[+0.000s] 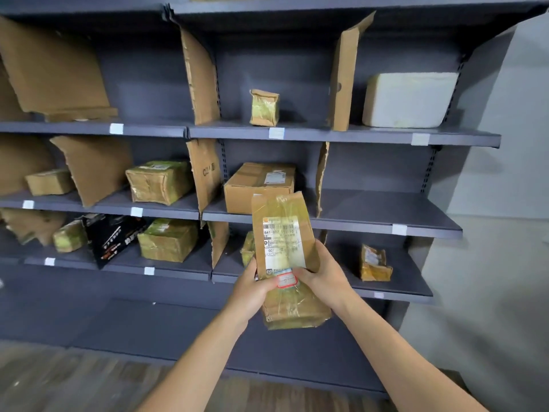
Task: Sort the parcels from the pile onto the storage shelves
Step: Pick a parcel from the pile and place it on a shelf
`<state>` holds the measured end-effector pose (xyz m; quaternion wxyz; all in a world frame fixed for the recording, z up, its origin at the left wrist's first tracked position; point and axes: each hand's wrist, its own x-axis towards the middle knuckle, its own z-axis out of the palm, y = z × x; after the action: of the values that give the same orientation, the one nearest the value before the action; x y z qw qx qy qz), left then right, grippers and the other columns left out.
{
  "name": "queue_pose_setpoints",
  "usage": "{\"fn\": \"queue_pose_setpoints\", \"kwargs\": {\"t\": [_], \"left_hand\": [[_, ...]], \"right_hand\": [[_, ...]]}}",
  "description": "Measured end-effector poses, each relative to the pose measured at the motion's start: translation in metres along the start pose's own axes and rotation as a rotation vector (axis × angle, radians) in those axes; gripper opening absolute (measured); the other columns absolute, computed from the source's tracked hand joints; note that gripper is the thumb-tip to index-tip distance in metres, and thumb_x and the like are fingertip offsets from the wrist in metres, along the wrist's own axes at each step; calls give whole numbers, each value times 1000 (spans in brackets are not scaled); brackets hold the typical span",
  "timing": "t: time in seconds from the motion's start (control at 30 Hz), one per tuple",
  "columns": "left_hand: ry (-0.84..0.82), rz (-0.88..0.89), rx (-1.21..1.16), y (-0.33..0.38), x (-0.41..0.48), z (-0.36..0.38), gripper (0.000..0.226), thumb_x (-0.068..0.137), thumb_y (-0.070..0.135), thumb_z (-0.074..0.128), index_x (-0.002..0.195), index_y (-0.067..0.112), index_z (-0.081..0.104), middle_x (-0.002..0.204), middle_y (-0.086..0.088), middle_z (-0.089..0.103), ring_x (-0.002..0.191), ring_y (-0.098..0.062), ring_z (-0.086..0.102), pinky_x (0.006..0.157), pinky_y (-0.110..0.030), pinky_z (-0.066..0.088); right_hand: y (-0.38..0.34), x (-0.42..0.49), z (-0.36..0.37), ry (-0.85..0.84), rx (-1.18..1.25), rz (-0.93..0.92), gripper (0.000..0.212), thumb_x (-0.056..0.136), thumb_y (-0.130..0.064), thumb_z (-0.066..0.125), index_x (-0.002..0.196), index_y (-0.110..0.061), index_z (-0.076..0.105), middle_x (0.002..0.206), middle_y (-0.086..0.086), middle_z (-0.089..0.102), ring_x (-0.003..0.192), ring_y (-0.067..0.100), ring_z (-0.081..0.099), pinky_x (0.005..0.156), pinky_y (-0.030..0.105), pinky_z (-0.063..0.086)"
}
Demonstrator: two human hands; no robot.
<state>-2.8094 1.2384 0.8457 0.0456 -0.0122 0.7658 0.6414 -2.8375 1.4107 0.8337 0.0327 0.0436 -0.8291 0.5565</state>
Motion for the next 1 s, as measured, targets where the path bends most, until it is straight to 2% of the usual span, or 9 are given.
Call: {"fn": "queue_pose_setpoints", "kwargs": {"t": [0.07, 0.17, 0.27, 0.4, 0.53, 0.63, 0.77, 0.87, 1.0], "left_hand": [[49, 5, -21, 5, 6, -8, 52, 91, 7, 64, 135, 31, 52, 114, 17, 67, 99, 2, 64, 73, -14, 49], [134, 10, -49, 5, 11, -23, 51, 91, 5, 62, 133, 32, 52, 112, 16, 67, 91, 7, 64, 65, -10, 48], [211, -19, -63, 0, 12, -41, 50, 93, 3, 58, 133, 33, 52, 114, 15, 67, 98, 1, 64, 69, -15, 49], [287, -54, -72, -9, 8, -73, 49, 92, 4, 58, 133, 31, 54, 115, 13, 68, 102, -3, 64, 75, -19, 49], [349, -82, -77, -15, 0, -110, 46, 91, 5, 58, 129, 31, 56, 112, 12, 69, 103, -6, 64, 78, -23, 49], [384, -71, -89, -18, -7, -142, 40, 92, 7, 57, 124, 32, 59, 109, 10, 69, 101, -6, 64, 75, -22, 47], [410, -57, -112, -28, -21, -199, 42, 92, 8, 57, 124, 35, 58, 108, 11, 70, 100, -6, 65, 74, -22, 47], [435, -45, -136, -38, -36, -258, 44, 92, 7, 57, 127, 33, 57, 110, 11, 69, 102, -8, 65, 76, -23, 49], [487, -12, -162, -53, -64, -353, 44, 93, 8, 57, 127, 36, 56, 111, 13, 69, 100, -5, 65, 71, -19, 48]], "right_hand": [[-4, 19, 8, -38, 12, -28, 82, 68, -58, 70, 141, -43, 38, 132, -12, 57, 119, 10, 57, 100, 44, 51], [-8, 40, 26, -100, 31, -68, 83, 73, -54, 71, 146, -40, 33, 134, -10, 55, 120, 11, 56, 102, 42, 50], [-11, 54, 51, -159, 53, -98, 81, 77, -49, 74, 147, -40, 33, 135, -13, 54, 121, 9, 55, 103, 42, 49], [-20, 66, 89, -226, 65, -138, 89, 65, -61, 69, 145, -41, 36, 135, -12, 56, 122, 10, 55, 104, 43, 48], [-38, 72, 128, -282, 33, -174, 75, 77, -48, 74, 143, -39, 39, 131, -11, 58, 120, 10, 56, 102, 41, 48], [-56, 74, 159, -300, 14, -176, 77, 80, -45, 74, 146, -40, 35, 132, -9, 56, 120, 10, 55, 103, 38, 47], [-87, 72, 212, -337, 13, -198, 75, 79, -44, 76, 143, -42, 38, 132, -11, 56, 119, 8, 55, 104, 35, 45], [-114, 66, 269, -356, 23, -187, 85, 69, -55, 75, 144, -44, 37, 132, -10, 57, 118, 9, 58, 104, 41, 47], [-163, 50, 361, -389, 51, -217, 76, 81, -37, 77, 146, -40, 37, 130, -14, 60, 117, 9, 58, 104, 36, 47]]}}
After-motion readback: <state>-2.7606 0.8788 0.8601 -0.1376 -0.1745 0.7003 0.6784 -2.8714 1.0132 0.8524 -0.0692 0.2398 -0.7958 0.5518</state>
